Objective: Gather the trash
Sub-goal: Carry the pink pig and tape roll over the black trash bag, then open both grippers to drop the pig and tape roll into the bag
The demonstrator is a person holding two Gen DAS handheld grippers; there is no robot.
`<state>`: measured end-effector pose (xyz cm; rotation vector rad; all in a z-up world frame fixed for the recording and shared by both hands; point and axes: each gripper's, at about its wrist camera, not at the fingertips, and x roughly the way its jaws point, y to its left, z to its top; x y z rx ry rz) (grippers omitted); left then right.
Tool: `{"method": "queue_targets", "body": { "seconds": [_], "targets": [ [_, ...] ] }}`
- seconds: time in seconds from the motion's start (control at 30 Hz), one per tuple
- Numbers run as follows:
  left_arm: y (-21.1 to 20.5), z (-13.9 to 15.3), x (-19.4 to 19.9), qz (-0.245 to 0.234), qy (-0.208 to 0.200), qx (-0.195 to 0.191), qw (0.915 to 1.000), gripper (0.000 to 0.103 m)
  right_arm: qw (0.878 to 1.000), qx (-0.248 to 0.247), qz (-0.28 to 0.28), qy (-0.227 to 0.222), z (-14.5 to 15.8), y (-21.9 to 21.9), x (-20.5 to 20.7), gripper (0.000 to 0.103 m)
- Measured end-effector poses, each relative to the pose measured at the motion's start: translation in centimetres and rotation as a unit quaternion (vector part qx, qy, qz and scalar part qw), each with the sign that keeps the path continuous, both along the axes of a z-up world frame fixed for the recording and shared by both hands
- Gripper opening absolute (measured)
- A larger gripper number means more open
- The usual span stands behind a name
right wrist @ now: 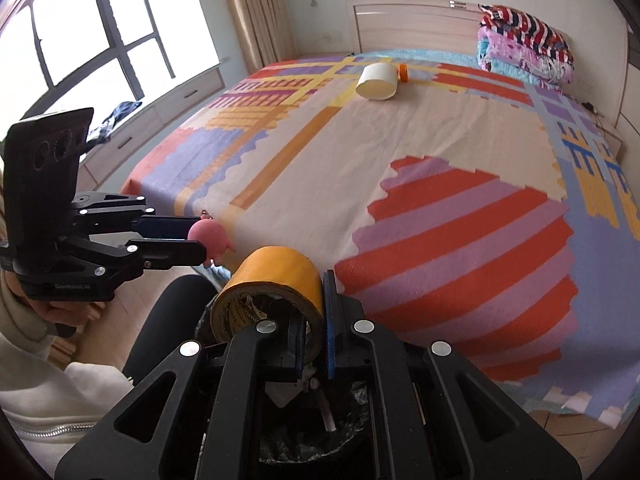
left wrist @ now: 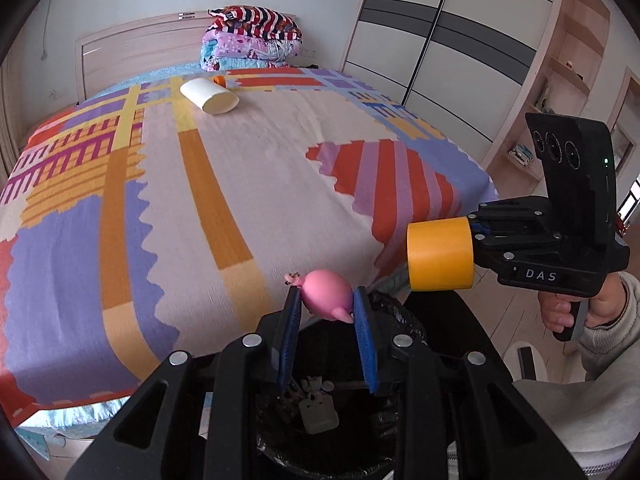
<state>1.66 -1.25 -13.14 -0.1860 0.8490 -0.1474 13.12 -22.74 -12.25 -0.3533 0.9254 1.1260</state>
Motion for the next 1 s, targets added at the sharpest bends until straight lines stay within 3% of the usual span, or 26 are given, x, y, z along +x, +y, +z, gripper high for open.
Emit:
{"method": "queue_targets", "body": {
  "seconds": [0.47, 0.67, 1.0],
  "targets": [
    [-2.6, -7.9, -0.5, -0.039, 0.098, 0.002, 0.9944, 0.026, 0.994, -0.088, 0.018, 0.067, -8.6, 0.4, -2.1, 0.009],
    [-2.9, -11.7, 0.0, -0.042, 0.149, 0.014, 0.9879, 0.026, 0.988, -0.137, 0.028, 0.068, -11.8, 1.7, -3.2, 0.009],
    [-3.3, -14.2, 0.3, -0.050, 0.181, 0.017, 0.9820, 0.026, 0.980, -0.181, 0.041, 0.064, -15.0, 2.9, -4.1, 0.010]
  ]
}}
